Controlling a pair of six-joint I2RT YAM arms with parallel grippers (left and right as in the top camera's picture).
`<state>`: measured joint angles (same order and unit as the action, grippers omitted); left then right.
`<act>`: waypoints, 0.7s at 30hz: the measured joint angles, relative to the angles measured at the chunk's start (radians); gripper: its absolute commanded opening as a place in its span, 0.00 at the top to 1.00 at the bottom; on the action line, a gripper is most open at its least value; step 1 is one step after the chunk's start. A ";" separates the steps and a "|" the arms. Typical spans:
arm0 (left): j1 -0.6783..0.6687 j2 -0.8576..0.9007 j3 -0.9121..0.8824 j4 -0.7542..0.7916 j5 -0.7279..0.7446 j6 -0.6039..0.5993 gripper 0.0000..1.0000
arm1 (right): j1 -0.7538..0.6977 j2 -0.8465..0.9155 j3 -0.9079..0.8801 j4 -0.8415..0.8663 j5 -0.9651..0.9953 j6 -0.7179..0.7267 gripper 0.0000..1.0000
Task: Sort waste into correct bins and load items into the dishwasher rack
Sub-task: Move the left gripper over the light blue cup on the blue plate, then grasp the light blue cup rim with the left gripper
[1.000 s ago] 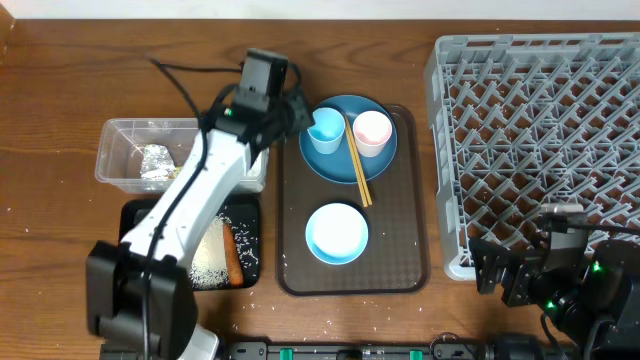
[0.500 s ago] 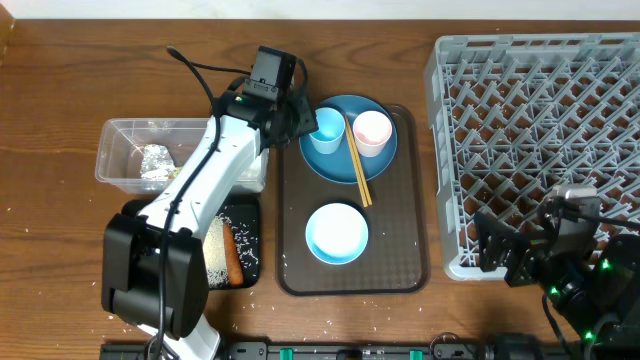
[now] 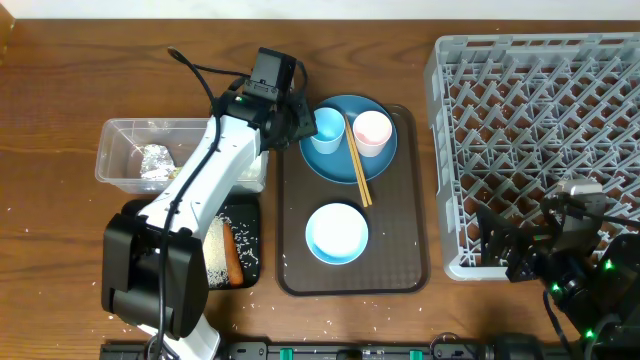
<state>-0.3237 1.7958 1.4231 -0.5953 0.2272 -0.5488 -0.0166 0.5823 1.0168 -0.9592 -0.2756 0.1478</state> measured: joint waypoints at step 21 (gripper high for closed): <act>-0.103 0.026 0.000 0.079 -0.108 -0.005 0.57 | 0.000 0.000 -0.001 -0.057 -0.001 -0.005 0.01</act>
<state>-0.4271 1.8221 1.4227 -0.5159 0.1192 -0.5533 -0.0166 0.5823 1.0157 -1.0161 -0.2764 0.1425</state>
